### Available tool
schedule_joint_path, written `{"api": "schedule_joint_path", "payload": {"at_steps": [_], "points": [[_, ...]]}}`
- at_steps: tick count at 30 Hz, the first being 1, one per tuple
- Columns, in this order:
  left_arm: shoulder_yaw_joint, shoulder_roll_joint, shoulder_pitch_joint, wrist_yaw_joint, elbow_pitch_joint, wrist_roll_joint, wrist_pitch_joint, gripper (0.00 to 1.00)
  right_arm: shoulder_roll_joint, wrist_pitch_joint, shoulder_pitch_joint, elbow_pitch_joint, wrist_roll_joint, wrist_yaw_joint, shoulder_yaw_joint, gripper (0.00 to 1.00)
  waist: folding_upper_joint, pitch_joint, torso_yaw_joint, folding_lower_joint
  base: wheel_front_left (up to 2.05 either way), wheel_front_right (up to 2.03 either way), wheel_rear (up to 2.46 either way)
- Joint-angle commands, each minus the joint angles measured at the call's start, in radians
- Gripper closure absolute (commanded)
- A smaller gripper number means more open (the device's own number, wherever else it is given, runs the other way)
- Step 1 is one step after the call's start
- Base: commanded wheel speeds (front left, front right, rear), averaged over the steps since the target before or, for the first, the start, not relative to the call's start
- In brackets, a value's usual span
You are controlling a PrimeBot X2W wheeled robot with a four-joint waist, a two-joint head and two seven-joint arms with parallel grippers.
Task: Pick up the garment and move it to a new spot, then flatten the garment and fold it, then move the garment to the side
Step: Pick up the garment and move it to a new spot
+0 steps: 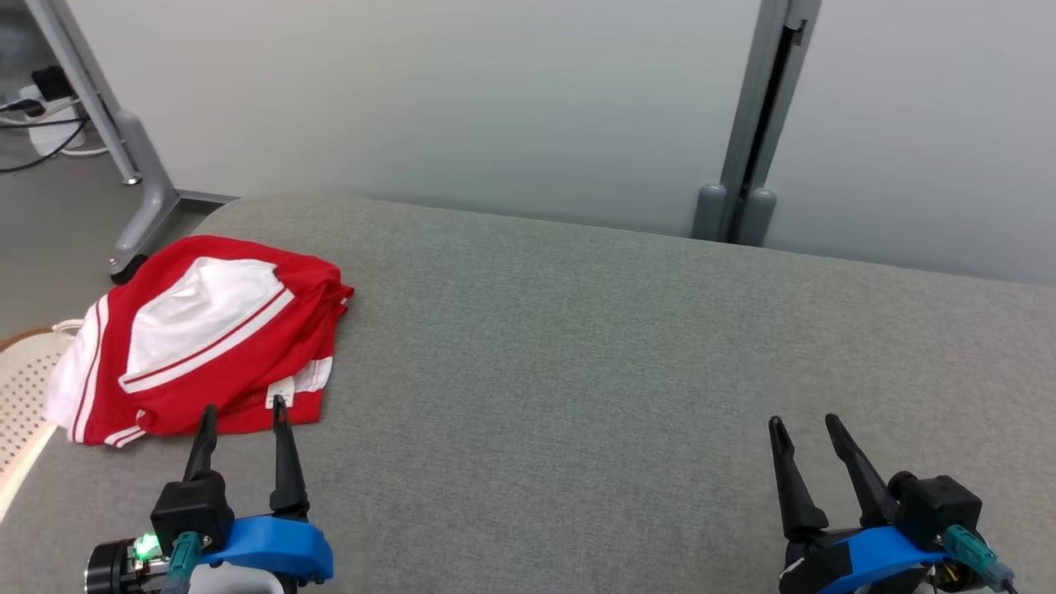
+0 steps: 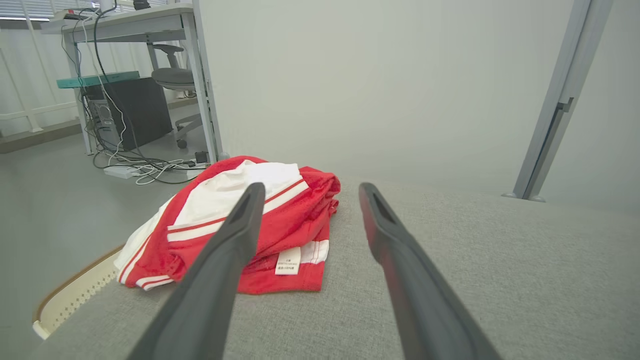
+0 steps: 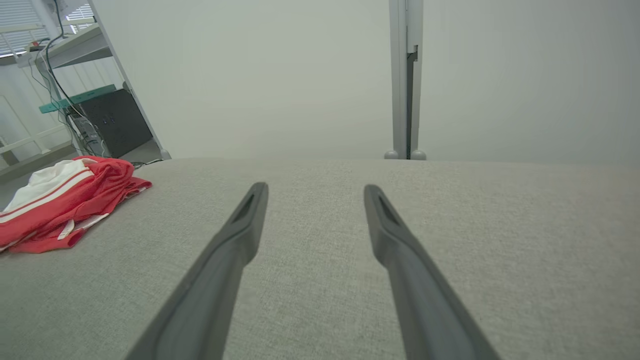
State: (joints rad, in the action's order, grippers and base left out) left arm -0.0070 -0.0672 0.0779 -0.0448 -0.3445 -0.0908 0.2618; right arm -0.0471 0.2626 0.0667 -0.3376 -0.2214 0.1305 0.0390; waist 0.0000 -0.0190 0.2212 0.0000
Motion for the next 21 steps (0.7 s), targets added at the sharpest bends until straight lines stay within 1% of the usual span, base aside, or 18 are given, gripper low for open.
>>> {"api": "schedule_joint_path", "payload": {"at_steps": [1,11,13,21], "points": [[0.008,-0.007,-0.007,-0.002,0.006,-0.002,0.005,0.0,-0.006,0.004,-0.01,0.001,-0.004,0.0,0.001,0.0,0.0,0.006,0.028,0.0,0.0,0.0,0.0],[0.025,-0.014,-0.009,0.004,0.018,-0.001,0.005,0.0,-0.006,0.004,-0.012,0.006,-0.008,0.0,-0.001,0.0,0.0,0.006,0.146,0.0,0.0,0.0,0.0],[0.029,-0.016,-0.011,0.003,0.019,0.0,0.005,0.0,-0.006,0.004,-0.012,0.007,-0.01,0.0,0.0,0.0,0.0,0.007,0.156,0.0,0.0,0.0,0.0],[0.043,-0.019,-0.015,0.005,0.026,0.0,0.004,0.0,-0.006,0.004,-0.019,0.005,-0.014,0.0,-0.001,0.0,0.0,0.008,0.236,0.0,0.0,0.0,0.0]]}}
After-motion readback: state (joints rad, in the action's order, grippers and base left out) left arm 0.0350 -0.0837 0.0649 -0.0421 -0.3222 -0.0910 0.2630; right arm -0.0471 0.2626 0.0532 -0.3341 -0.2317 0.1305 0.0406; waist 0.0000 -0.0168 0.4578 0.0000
